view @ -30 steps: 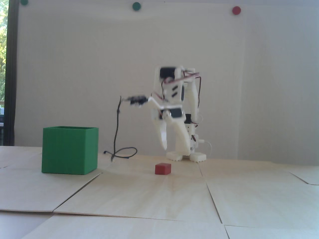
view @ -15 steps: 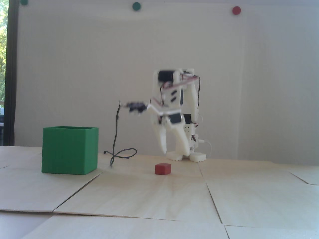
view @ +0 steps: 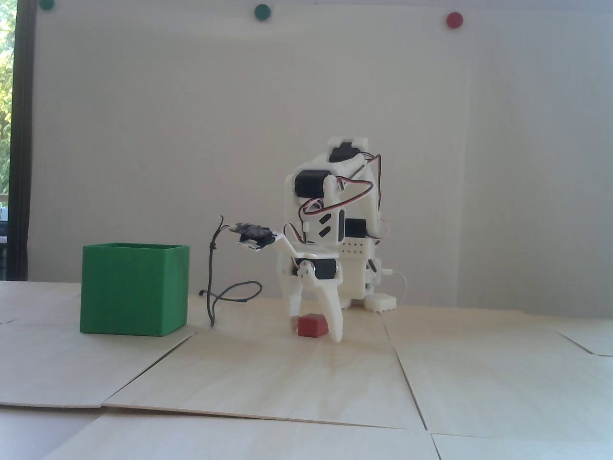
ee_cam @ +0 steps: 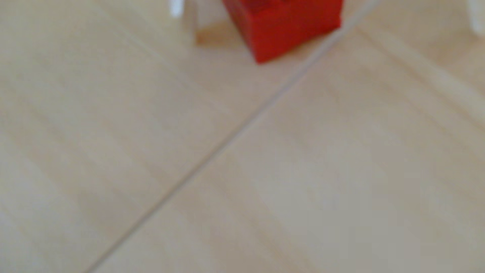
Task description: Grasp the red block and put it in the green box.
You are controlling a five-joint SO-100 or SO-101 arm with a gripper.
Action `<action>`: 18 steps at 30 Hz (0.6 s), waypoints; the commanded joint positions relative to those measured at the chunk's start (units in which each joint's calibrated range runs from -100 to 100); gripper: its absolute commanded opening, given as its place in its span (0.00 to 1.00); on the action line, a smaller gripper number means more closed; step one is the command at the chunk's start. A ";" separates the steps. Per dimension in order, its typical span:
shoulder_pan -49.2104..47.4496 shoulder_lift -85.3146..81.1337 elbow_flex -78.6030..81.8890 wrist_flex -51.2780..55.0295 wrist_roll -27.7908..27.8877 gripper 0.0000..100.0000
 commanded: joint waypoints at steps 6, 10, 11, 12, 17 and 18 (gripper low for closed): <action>-4.82 -0.02 -0.62 -0.83 0.91 0.30; -7.39 0.05 -0.62 -0.83 2.27 0.30; -7.47 -0.02 -0.62 -0.83 2.42 0.30; -7.79 -0.02 -0.62 -0.83 2.84 0.30; -8.51 -0.02 -0.62 -0.83 5.44 0.29; -8.68 -0.02 -0.62 -0.83 5.81 0.29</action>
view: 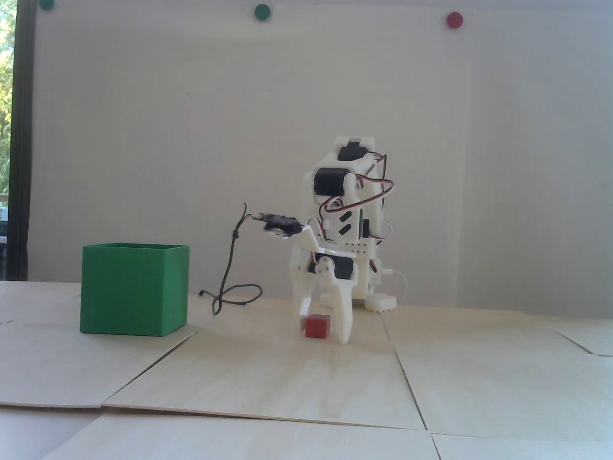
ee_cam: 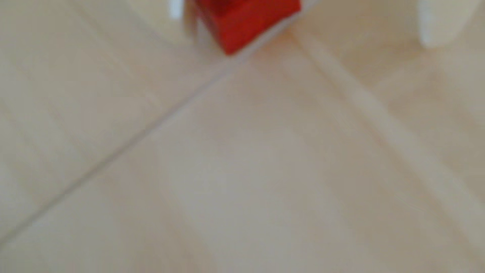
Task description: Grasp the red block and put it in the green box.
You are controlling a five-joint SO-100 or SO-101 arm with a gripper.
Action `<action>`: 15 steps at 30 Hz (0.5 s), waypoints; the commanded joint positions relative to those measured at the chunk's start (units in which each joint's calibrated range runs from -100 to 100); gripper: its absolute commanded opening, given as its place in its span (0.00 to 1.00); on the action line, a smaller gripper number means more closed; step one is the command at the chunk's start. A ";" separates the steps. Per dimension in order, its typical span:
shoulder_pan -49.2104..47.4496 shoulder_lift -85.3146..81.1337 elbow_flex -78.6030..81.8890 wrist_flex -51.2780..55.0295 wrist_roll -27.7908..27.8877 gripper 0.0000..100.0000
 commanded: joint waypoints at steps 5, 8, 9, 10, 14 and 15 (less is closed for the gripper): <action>-3.02 0.05 -0.44 -0.50 1.80 0.29; -3.02 -0.11 -0.44 -0.50 1.80 0.29; -3.10 -0.19 -0.44 -0.50 1.80 0.29; -3.50 -0.27 -0.44 -0.50 1.80 0.29; -5.75 -0.27 -0.27 -0.42 4.30 0.29; -5.92 -0.27 -0.36 -0.25 5.03 0.29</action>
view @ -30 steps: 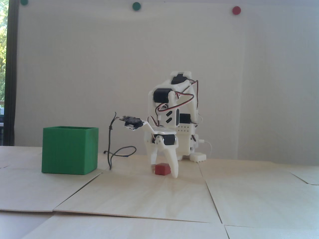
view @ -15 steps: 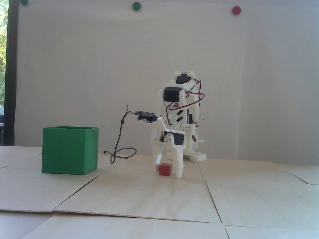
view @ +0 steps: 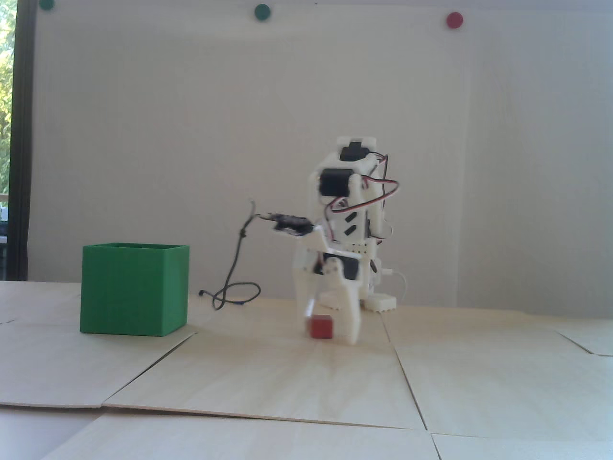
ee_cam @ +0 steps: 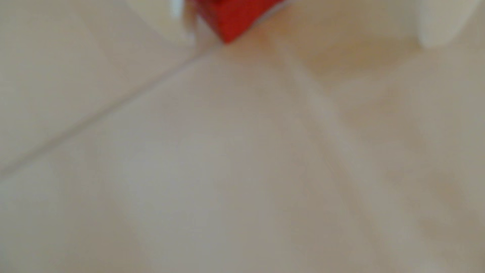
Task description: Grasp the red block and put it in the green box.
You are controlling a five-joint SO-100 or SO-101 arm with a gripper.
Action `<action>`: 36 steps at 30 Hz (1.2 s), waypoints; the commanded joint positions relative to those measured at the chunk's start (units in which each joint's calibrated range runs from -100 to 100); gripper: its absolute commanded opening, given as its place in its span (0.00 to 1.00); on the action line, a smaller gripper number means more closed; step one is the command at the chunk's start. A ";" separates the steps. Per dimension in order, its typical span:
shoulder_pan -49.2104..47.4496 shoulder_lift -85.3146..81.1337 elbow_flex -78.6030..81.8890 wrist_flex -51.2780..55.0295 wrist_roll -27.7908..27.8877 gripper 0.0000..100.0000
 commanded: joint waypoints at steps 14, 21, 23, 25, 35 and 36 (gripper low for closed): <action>-2.97 -0.34 -0.44 0.59 -5.87 0.29; 0.49 -0.27 -0.44 0.17 -13.99 0.29; 1.29 -0.27 -0.44 0.17 -15.29 0.29; 1.94 -0.27 -0.44 0.76 -16.33 0.29; 7.33 -3.19 -6.92 12.98 -16.44 0.29; 7.81 -4.53 -8.70 15.01 -15.66 0.29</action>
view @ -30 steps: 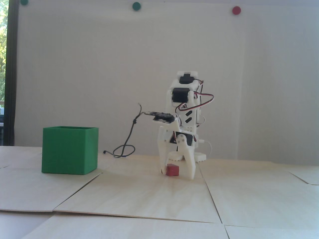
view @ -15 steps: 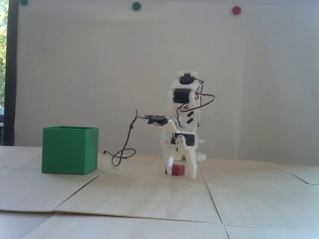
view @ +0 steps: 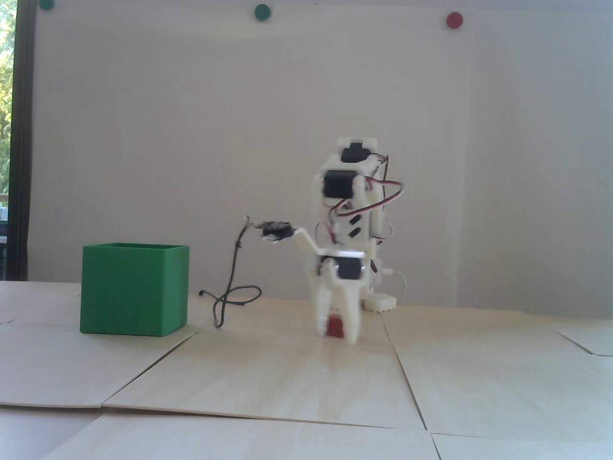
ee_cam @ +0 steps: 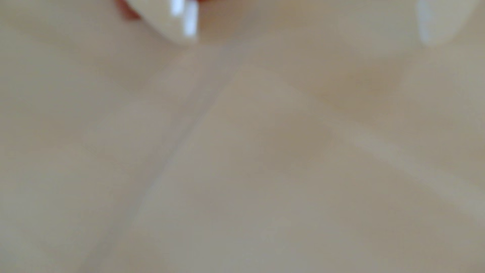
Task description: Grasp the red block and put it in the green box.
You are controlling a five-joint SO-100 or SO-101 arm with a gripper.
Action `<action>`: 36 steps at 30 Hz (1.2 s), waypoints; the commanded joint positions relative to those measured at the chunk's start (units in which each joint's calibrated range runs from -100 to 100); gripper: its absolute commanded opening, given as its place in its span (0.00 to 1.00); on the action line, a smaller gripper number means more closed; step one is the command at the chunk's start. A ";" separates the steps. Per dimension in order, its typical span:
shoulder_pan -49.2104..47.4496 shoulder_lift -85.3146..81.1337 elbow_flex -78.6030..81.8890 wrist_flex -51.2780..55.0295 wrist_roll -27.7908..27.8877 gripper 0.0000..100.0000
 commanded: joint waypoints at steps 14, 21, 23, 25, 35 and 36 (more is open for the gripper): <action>1.45 -16.54 -13.20 12.33 5.93 0.30; 0.40 -10.54 -13.55 10.22 7.81 0.30; 0.32 -8.65 -13.73 8.79 8.17 0.30; 0.32 -6.91 -13.55 6.51 8.22 0.30; -0.16 -1.22 -13.82 2.13 8.27 0.41; -0.48 -1.07 -13.82 2.13 8.27 0.42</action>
